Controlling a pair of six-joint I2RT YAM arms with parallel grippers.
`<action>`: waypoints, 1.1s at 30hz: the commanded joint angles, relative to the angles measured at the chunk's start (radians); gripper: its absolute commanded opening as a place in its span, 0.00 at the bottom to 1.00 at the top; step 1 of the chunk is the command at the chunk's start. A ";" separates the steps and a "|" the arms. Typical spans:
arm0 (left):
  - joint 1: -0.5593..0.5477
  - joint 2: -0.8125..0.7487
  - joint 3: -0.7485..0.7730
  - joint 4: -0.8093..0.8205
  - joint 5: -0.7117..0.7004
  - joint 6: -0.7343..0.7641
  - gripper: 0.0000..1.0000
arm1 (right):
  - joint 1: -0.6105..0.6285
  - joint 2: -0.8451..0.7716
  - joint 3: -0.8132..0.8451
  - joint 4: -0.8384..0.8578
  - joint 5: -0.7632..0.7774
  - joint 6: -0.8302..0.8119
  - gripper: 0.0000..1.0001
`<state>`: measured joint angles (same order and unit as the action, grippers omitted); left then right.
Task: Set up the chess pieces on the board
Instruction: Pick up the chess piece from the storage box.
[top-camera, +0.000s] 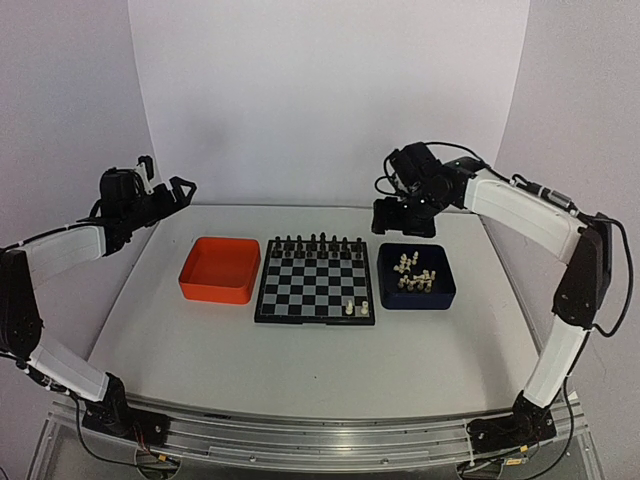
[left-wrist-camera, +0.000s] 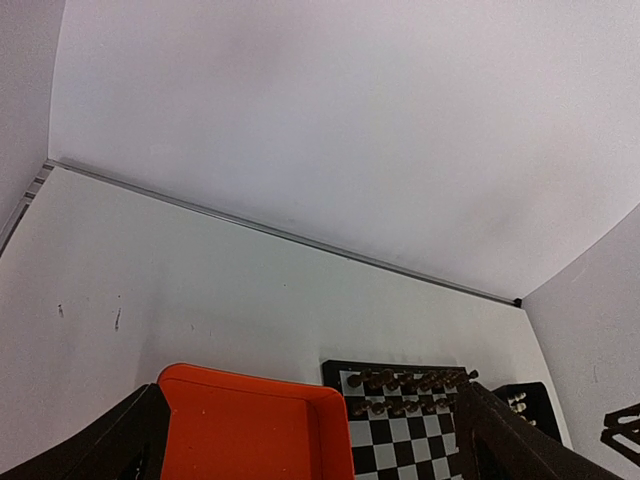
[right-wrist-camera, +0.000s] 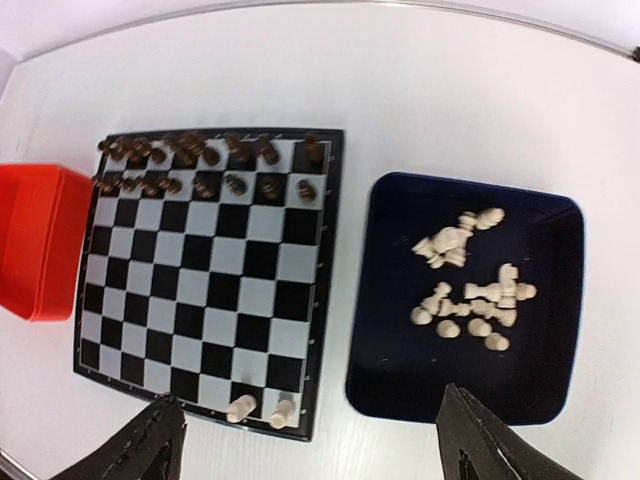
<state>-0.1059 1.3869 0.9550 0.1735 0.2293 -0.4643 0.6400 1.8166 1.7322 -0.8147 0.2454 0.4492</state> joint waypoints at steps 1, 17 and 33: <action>-0.004 -0.016 0.009 0.068 -0.026 -0.030 1.00 | -0.110 -0.066 -0.081 -0.001 0.005 0.004 0.84; -0.033 0.124 0.091 0.108 -0.055 -0.063 1.00 | -0.359 0.032 -0.162 0.042 -0.157 0.057 0.77; -0.085 0.220 0.200 0.066 -0.094 -0.048 1.00 | -0.388 0.210 -0.072 0.105 -0.229 0.106 0.64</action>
<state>-0.1784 1.5933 1.1000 0.2355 0.1539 -0.5236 0.2577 2.0091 1.6064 -0.7401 0.0337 0.5438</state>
